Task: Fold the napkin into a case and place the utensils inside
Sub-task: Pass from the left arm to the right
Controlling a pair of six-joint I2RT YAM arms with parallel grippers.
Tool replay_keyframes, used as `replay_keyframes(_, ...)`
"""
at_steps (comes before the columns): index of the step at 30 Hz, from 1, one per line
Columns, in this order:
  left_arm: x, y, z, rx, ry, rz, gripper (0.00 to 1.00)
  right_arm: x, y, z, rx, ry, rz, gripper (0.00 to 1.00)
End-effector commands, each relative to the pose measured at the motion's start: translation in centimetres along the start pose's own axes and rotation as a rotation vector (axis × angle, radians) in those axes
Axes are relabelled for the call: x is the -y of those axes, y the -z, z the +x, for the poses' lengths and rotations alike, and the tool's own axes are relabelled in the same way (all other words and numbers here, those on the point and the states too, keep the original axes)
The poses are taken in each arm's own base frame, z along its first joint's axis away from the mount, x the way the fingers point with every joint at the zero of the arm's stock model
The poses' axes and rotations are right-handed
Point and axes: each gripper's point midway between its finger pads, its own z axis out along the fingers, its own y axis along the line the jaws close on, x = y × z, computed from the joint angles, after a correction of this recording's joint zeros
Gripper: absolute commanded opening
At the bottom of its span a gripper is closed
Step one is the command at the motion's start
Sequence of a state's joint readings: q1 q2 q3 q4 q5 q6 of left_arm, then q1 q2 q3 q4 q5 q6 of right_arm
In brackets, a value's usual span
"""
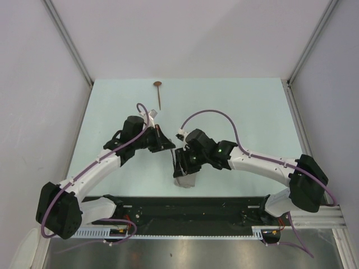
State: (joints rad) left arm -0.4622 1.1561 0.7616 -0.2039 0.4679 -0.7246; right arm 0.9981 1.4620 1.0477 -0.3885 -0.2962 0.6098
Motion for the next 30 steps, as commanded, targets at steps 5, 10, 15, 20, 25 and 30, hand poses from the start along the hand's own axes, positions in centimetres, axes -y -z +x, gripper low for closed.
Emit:
replay_keyframes(5,1.5,0.4,-2.3,0.046,-0.004,0.051,0.00,-1.1,-1.0,1.1,-0.024,0.008,-0.016,0.42)
replay_keyframes(10,1.8,0.5,-2.7,0.051,0.013,0.067,0.00,-0.8,-1.3,1.5,-0.030,0.017,0.003,0.40)
replay_keyframes(15,1.7,0.7,-2.8,0.045,0.021,0.070,0.00,0.2,-1.2,1.8,-0.028,0.017,0.044,0.40)
replay_keyframes(20,1.7,0.5,-2.7,0.035,0.031,0.077,0.00,0.2,-1.5,1.6,-0.026,0.016,0.051,0.39)
replay_keyframes(25,1.9,0.4,-2.6,0.025,0.047,0.091,0.00,-0.2,-1.7,1.2,-0.014,0.012,0.038,0.23)
replay_keyframes(30,1.7,-0.3,-2.6,0.010,0.055,0.091,0.14,-0.5,-1.8,1.4,-0.020,-0.037,0.046,0.00)
